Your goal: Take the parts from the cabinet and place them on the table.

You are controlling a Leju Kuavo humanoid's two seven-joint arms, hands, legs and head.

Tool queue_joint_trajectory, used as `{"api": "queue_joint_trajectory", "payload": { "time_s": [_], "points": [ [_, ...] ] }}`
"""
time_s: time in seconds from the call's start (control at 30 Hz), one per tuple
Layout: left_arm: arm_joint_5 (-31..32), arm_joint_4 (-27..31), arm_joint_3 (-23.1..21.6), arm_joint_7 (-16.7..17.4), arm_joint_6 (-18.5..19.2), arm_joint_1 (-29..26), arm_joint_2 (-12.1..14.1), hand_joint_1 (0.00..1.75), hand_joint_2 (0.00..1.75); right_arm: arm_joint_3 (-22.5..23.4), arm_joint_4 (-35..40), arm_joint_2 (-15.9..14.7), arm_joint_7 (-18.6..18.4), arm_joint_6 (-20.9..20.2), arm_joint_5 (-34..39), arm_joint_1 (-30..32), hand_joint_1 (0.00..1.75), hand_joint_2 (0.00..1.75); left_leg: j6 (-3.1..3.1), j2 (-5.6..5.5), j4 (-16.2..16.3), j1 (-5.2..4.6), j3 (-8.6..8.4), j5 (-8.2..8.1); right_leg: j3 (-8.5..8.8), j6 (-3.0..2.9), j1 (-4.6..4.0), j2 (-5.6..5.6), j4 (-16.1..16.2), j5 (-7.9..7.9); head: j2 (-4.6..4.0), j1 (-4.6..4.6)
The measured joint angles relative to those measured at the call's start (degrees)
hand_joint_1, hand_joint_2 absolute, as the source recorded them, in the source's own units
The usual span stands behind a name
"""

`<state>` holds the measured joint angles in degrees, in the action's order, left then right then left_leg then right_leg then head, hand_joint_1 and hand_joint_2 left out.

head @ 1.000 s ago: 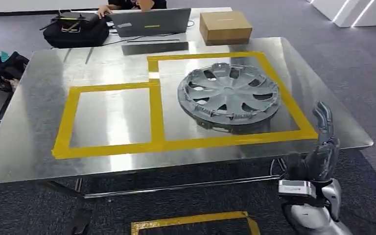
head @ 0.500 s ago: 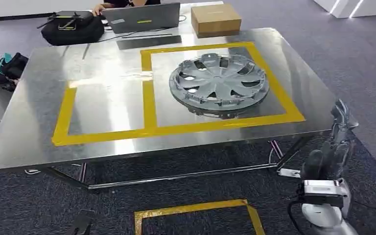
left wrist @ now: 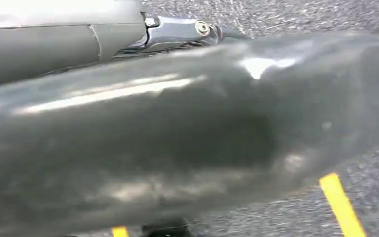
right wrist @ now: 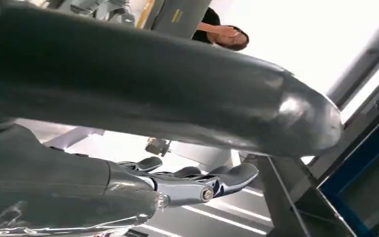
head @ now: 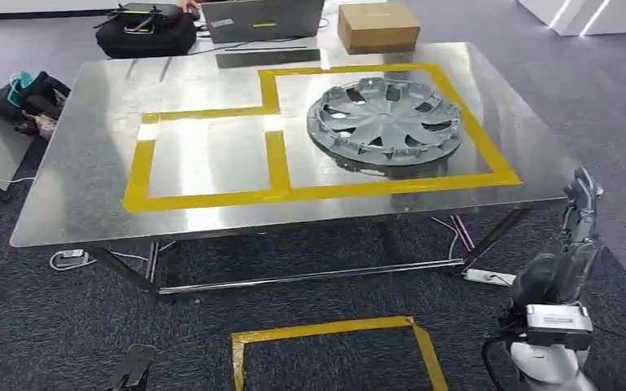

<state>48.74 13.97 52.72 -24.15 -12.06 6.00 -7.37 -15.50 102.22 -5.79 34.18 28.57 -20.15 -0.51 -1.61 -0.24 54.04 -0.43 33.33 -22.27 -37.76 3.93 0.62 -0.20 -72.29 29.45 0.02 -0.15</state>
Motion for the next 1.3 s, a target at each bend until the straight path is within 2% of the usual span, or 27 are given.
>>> {"api": "queue_joint_trajectory", "payload": {
  "time_s": [0.03,0.07,0.13,0.2,0.27,0.33,0.4,0.43,0.47,0.5,0.57,0.6,0.63,0.67,0.7,0.77,0.8,0.83,0.87,0.9,0.97,1.0,1.07,1.1,1.13,1.27,1.3],
  "points": [
    [0.00,0.00,0.00,0.00,-0.02,0.02,0.00,0.00,0.00,0.02,0.00,0.00,0.00,0.00,0.04,-0.02,0.00,0.00,0.12,-0.01,0.08,-0.02,0.70,0.48,3.24,-0.22,-0.04,0.00,4.20,-2.07,0.00,0.02],
    [0.00,0.00,0.00,0.00,-0.02,0.07,0.00,0.00,0.00,0.04,0.06,0.02,0.00,-0.09,0.09,-0.07,0.00,0.00,0.32,-0.07,0.31,-0.02,1.23,0.95,7.12,-0.42,-0.06,0.03,9.52,-2.73,0.00,0.02],
    [0.02,0.00,-0.02,0.00,-0.04,0.12,0.00,0.00,0.00,0.13,0.50,0.09,0.09,-0.31,0.24,-0.33,0.00,0.00,0.88,-0.10,0.80,-0.33,2.01,1.71,12.81,-0.54,-0.27,0.19,18.13,0.23,0.00,-0.05],
    [0.02,0.00,-0.02,0.00,-0.09,0.17,0.02,0.00,0.00,0.37,0.59,0.11,0.17,-0.70,0.44,-0.23,0.00,0.00,1.42,-0.07,0.77,-0.17,2.29,2.86,11.25,-0.93,-0.53,0.20,17.14,-0.29,0.00,0.06],
    [0.02,0.00,0.00,0.00,-0.11,0.00,0.20,0.00,0.00,0.39,0.59,0.22,0.18,-1.05,0.66,-0.23,0.00,0.00,2.07,-0.12,0.91,-0.07,2.91,3.07,10.13,-2.18,-0.04,-0.05,17.18,-1.34,0.00,0.09],
    [0.02,0.00,-0.02,0.00,-0.11,-0.04,0.20,0.00,0.00,0.46,0.59,0.24,0.20,-1.38,0.87,-0.26,0.00,0.00,2.92,-0.11,5.55,0.08,4.54,-4.04,9.05,-3.08,-0.10,-0.10,17.12,-2.68,0.00,-0.31],
    [0.02,0.00,-0.02,0.00,-0.11,0.07,0.13,0.00,0.00,0.48,0.59,0.26,0.24,-1.60,1.07,-0.22,0.00,0.00,3.43,-0.09,14.09,0.34,6.38,-10.24,7.19,-3.18,-0.13,-0.08,17.00,-4.22,0.00,-0.31],
    [0.02,0.00,-0.02,0.00,-0.11,0.13,0.11,0.00,0.00,0.50,0.59,0.26,0.24,-1.68,1.18,-0.20,0.00,0.00,3.58,-0.10,17.94,0.41,6.78,-11.11,6.11,-3.09,-0.14,-0.09,16.87,-4.96,0.00,-0.33],
    [0.02,0.00,-0.02,0.02,-0.11,0.13,0.13,0.00,0.00,0.50,0.59,0.28,0.24,-1.68,1.25,-0.16,0.00,0.00,3.65,-0.09,19.30,0.44,6.51,-10.29,5.22,-2.98,-0.13,-0.10,16.70,-5.47,0.00,-0.33],
    [0.02,0.00,-0.02,0.02,-0.11,0.15,0.13,0.00,0.00,0.52,0.59,0.33,0.26,-1.75,1.27,-0.16,0.00,0.00,3.67,-0.09,19.22,0.48,5.66,-8.68,4.36,-2.84,-0.10,-0.10,16.49,-5.95,0.00,-0.33],
    [0.02,0.00,-0.02,0.02,-0.13,0.28,0.15,0.00,0.00,0.63,0.59,0.39,0.30,-1.88,1.46,-0.16,0.00,0.00,3.53,-0.08,14.00,0.54,1.00,-3.37,1.98,-2.47,-0.01,-0.08,16.02,-7.13,0.00,-0.33],
    [0.02,0.00,-0.02,0.00,-0.20,0.37,0.15,0.00,0.00,0.74,0.61,0.39,0.39,-2.05,1.75,-0.15,0.00,0.00,3.40,-0.08,10.20,0.56,-1.98,-3.32,1.25,-2.22,0.01,-0.07,15.92,-7.73,0.00,-0.33],
    [0.02,0.00,-0.04,0.00,-0.20,0.53,0.15,0.00,0.00,0.83,0.66,0.39,0.46,-2.14,2.03,-0.13,0.00,0.00,3.23,-0.08,5.36,0.53,-6.06,-5.75,0.75,-1.86,-0.20,-0.09,15.75,-8.19,0.00,-0.37],
    [0.02,0.00,-0.07,-0.04,-0.24,0.72,0.13,0.00,0.00,1.01,0.85,0.42,0.59,-2.25,2.43,-0.17,0.00,0.00,2.56,-0.13,0.04,0.44,-8.44,-7.71,0.33,-1.50,-0.33,-0.21,15.50,-8.66,0.00,-0.20],
    [0.02,0.00,-0.07,-0.09,-0.26,1.03,0.09,0.00,0.00,1.22,1.03,0.46,0.85,-2.36,2.64,-0.20,0.00,0.00,1.78,-0.15,-0.05,0.35,-7.78,-7.99,-0.16,-1.14,-0.31,-0.26,15.68,-9.59,0.00,-0.27],
    [0.02,-0.02,-0.07,-0.09,-0.55,0.68,0.00,0.00,0.00,1.46,1.03,0.57,0.87,-2.67,3.21,-0.01,0.00,0.00,0.97,-0.03,0.16,0.20,-7.07,-7.00,-0.47,-0.49,-0.20,-0.05,16.11,-10.77,0.00,-0.29],
    [0.00,-0.04,-0.04,0.00,-1.26,0.39,-0.07,0.00,0.00,1.53,1.03,0.70,0.96,-2.82,3.52,0.32,0.00,0.00,0.50,0.44,0.06,0.43,-7.05,-6.54,-1.38,-0.27,0.03,0.11,15.55,-9.95,0.00,-0.31],
    [0.00,-0.04,-0.02,0.11,-2.39,0.24,0.00,0.00,0.00,1.68,1.05,0.70,0.96,-2.95,3.69,0.62,0.00,0.00,0.20,0.56,0.07,0.40,-6.91,-6.24,-2.05,0.04,0.04,0.01,13.29,-7.68,0.00,0.00],
    [-0.02,-0.04,0.00,0.22,-3.48,0.20,0.00,0.00,0.00,1.86,1.05,0.70,0.98,-3.04,3.78,0.73,0.00,0.00,-0.12,0.77,0.08,0.37,-6.76,-6.03,-3.08,0.14,0.05,0.03,9.99,-5.43,0.00,0.22],
    [0.02,-0.04,0.00,0.22,-4.97,0.23,-0.09,0.00,0.00,1.97,1.05,0.74,1.01,-3.10,3.91,0.75,0.00,0.00,-0.33,1.09,0.12,0.24,-6.45,-5.70,-5.16,0.38,0.03,0.05,3.58,-2.04,0.00,0.37],
    [0.24,-0.04,-0.02,0.02,-7.13,0.22,-0.26,0.00,0.00,2.01,1.05,0.79,1.03,-3.15,4.00,0.99,0.00,0.00,-0.43,1.81,0.22,-0.03,-5.97,-5.30,-7.12,0.42,0.01,0.04,-3.37,0.56,0.00,0.39],
    [0.28,-0.04,0.00,-0.44,-8.88,0.20,-0.35,0.00,0.00,2.10,1.07,0.83,1.03,-3.13,4.02,1.35,0.00,0.00,-0.47,2.20,0.30,-0.14,-5.77,-5.21,-6.18,0.30,-0.02,0.04,-2.95,0.10,0.00,0.39],
    [0.17,-0.04,0.00,-1.07,-11.35,0.24,-0.50,0.00,0.00,2.30,1.36,0.90,1.03,-3.02,4.04,1.91,0.00,0.00,-0.41,2.98,0.58,-0.32,-5.58,-5.16,-0.55,-0.24,-0.17,-0.22,5.00,-3.25,0.00,0.44],
    [0.02,-0.04,0.00,-1.33,-12.31,0.27,-0.61,0.00,0.00,2.36,1.66,0.96,1.05,-2.99,4.02,1.86,0.00,0.00,-0.37,3.43,0.70,-0.41,-5.61,-5.20,3.31,-0.60,-0.35,-1.11,10.88,-5.11,0.00,0.39],
    [0.00,-0.04,0.00,-1.49,-12.59,0.32,-0.74,0.00,0.00,2.40,1.99,1.01,1.05,-2.95,4.02,1.75,0.00,0.00,-0.24,3.84,0.82,-0.63,-5.57,-5.26,5.28,-1.00,-0.86,-3.63,14.62,-4.03,0.00,0.35],
    [0.00,-0.04,0.00,-1.66,-12.90,0.37,-0.92,0.00,0.00,2.51,2.45,1.29,1.11,-2.80,4.07,2.15,0.00,0.00,0.68,5.85,1.18,-0.89,-4.94,-5.12,4.72,-2.28,-1.24,-1.70,15.04,-4.77,0.00,0.30],
    [0.00,-0.04,0.00,-1.66,-12.87,0.49,-0.92,0.00,0.00,2.51,2.58,1.36,1.11,-2.80,4.06,2.31,0.00,0.00,1.26,5.26,1.45,-0.83,-4.76,-5.62,4.73,-2.72,-0.80,-1.18,15.38,-5.19,0.00,0.35]
  ]
}}
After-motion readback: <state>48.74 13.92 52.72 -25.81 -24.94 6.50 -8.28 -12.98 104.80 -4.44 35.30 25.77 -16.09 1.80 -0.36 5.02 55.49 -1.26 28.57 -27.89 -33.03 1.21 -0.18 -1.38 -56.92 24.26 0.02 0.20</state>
